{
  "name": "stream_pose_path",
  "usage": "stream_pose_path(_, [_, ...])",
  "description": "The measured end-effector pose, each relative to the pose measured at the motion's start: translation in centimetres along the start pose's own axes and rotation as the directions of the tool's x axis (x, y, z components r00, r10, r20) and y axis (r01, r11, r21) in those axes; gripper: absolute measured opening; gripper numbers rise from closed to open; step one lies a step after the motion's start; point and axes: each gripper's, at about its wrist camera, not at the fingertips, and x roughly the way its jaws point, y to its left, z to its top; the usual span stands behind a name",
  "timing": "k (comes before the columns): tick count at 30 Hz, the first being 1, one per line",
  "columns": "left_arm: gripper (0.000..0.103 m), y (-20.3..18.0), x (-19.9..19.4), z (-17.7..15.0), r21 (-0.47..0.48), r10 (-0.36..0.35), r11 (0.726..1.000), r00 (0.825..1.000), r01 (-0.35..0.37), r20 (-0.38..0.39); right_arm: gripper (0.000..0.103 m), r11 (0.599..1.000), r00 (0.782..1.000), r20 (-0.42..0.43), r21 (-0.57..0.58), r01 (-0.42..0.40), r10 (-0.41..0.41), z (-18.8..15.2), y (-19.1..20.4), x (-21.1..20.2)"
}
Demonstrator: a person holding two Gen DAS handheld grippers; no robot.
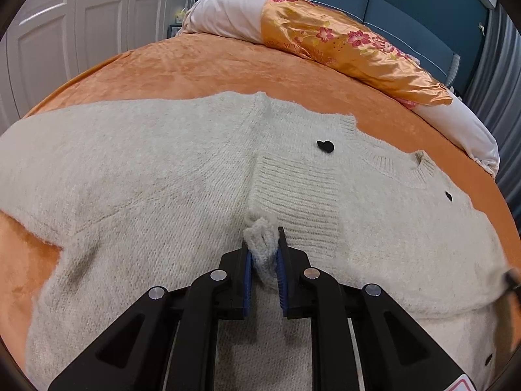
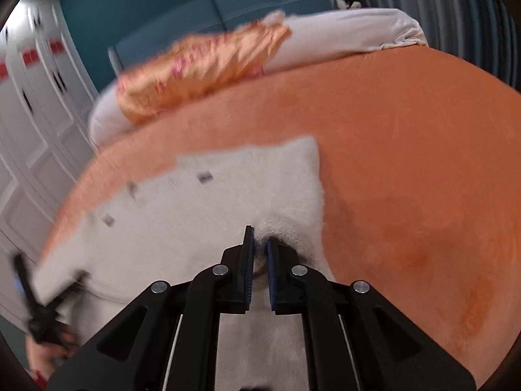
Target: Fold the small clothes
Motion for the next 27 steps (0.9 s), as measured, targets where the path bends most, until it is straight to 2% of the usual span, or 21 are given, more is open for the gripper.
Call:
stream_pose_path(1, [0.015, 0.1, 0.0, -0.1, -0.002, -0.002, 1.000, 1.000, 0.002, 0.001, 0.006, 1.000, 1.000, -0.030, 0.027, -0.005, 0.006, -0.6, -0.9, 1.0])
stream_pose_path(2, [0.015, 0.1, 0.0, -0.1, -0.004, -0.004, 1.000, 1.000, 0.004, 0.002, 0.005, 0.995, 0.998, 0.004, 0.085, -0.058, 0.057, -0.8, -1.9, 0.4])
stream_pose_path(3, [0.015, 0.2, 0.0, -0.1, -0.007, -0.009, 1.000, 1.000, 0.009, 0.003, 0.005, 0.994, 0.998, 0.008, 0.096, -0.058, 0.057, -0.6, -2.1, -0.2])
stream_pose_path(4, [0.015, 0.3, 0.0, -0.2, -0.009, -0.012, 1.000, 1.000, 0.012, 0.003, 0.009, 0.994, 0.999, 0.021, 0.098, -0.047, 0.045, -0.5, -2.2, -1.1])
stream_pose_path(10, [0.016, 0.9, 0.0, -0.3, -0.041, -0.050, 0.998, 0.999, 0.050, 0.008, 0.009, 0.999, 0.987, 0.160, 0.048, 0.008, -0.016, -0.4, -1.2, -6.5])
stream_pose_path(12, [0.016, 0.9, 0.0, -0.3, -0.041, -0.051, 0.998, 0.999, 0.051, 0.008, 0.009, 0.999, 0.983, 0.185, 0.033, -0.006, 0.000, 0.4, -0.6, -7.1])
stream_pose_path(14, [0.016, 1.0, 0.0, -0.3, -0.039, -0.048, 0.998, 0.999, 0.048, 0.008, 0.009, 0.999, 0.987, 0.158, 0.010, -0.036, 0.033, 0.9, -0.2, -5.9])
stream_pose_path(15, [0.016, 1.0, 0.0, -0.3, -0.038, -0.047, 0.998, 0.999, 0.047, 0.008, 0.009, 0.999, 0.993, 0.113, -0.003, -0.037, 0.037, 1.0, 0.2, -4.4])
stream_pose_path(17, [0.016, 1.0, 0.0, -0.3, -0.041, -0.050, 0.998, 0.999, 0.050, 0.008, 0.008, 1.000, 1.000, 0.009, 0.003, 0.002, -0.002, 0.2, -0.1, -1.1])
stream_pose_path(18, [0.016, 0.9, 0.0, -0.3, -0.040, -0.050, 0.998, 0.999, 0.050, 0.008, 0.004, 1.000, 1.000, -0.026, 0.013, 0.012, -0.012, -1.0, -0.9, 0.9])
stream_pose_path(20, [0.016, 1.0, 0.0, -0.3, -0.039, -0.049, 0.998, 0.999, 0.049, 0.008, 0.003, 0.999, 0.999, 0.028, 0.027, -0.022, 0.022, -1.5, -1.4, 0.6])
stream_pose_path(23, [0.016, 1.1, 0.0, -0.3, -0.052, -0.064, 0.997, 0.998, 0.064, 0.011, 0.003, 1.000, 0.999, 0.045, 0.012, 0.000, -0.001, -1.7, -1.1, 0.7])
stream_pose_path(27, [0.018, 2.4, -0.6, -0.1, -0.130, -0.117, 0.984, 0.993, 0.118, 0.016, 0.004, 0.999, 0.998, 0.053, -0.029, 0.046, -0.045, -1.8, 0.1, 0.9])
